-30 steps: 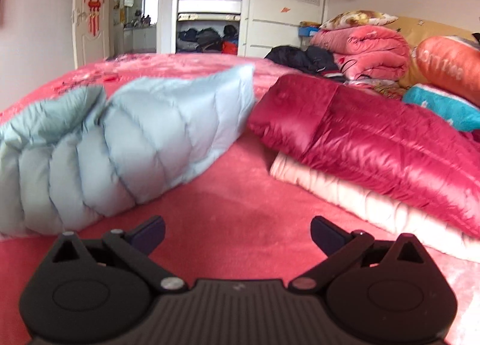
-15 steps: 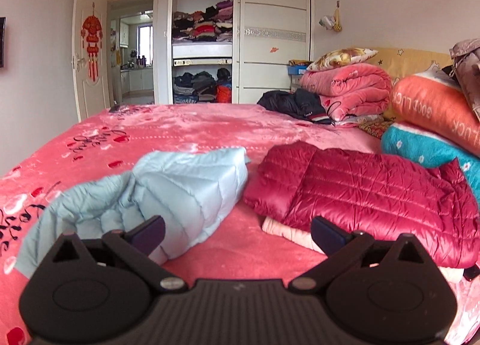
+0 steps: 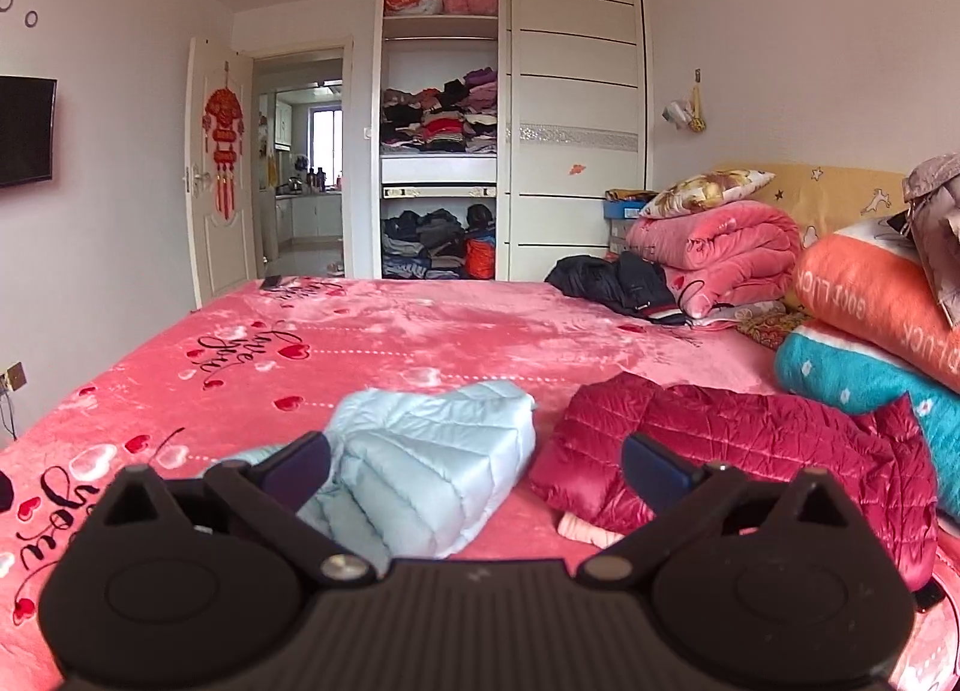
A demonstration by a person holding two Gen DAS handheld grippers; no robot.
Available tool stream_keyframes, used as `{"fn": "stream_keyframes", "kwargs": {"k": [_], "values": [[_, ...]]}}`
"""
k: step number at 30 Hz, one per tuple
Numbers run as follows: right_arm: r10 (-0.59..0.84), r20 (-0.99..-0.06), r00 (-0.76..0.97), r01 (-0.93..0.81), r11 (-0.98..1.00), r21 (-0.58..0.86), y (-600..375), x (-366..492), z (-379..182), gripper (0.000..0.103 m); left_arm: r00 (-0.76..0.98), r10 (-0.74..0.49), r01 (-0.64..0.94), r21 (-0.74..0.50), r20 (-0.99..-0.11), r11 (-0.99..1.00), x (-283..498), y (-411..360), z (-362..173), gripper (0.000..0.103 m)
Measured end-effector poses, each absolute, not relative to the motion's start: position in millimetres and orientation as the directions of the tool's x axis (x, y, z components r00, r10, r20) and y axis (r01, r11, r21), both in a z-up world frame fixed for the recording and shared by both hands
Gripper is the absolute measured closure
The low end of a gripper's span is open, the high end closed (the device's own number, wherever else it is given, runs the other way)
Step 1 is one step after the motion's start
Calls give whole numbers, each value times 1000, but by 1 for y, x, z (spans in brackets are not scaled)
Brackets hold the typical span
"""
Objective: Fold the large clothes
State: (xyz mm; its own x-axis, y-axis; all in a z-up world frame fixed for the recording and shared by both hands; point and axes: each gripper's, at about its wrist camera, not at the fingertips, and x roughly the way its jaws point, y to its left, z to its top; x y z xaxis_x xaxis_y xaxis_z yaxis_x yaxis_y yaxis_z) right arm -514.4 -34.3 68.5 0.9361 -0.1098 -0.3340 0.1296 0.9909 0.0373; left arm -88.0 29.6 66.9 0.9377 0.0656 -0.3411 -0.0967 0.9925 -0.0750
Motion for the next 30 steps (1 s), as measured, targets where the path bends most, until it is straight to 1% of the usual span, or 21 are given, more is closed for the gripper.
{"fn": "stream_keyframes", "kwargs": {"k": [9, 17, 25, 30], "values": [[-108, -299, 948, 122, 992, 28, -32, -529, 77, 1, 948, 67, -96, -80, -310, 992, -92, 32, 76, 0], [-108, -284, 953, 119, 993, 20, -33, -536, 78, 1, 949, 68, -93, -67, -307, 993, -93, 31, 83, 0], [-91, -308, 947, 108, 993, 41, -36, -530, 68, 1, 937, 77, -99, -48, -342, 994, -86, 34, 78, 0], [-60, -347, 936, 91, 993, 74, -40, -520, 37, 1, 917, 92, -117, -40, -388, 992, -74, 38, 65, 0]]}}
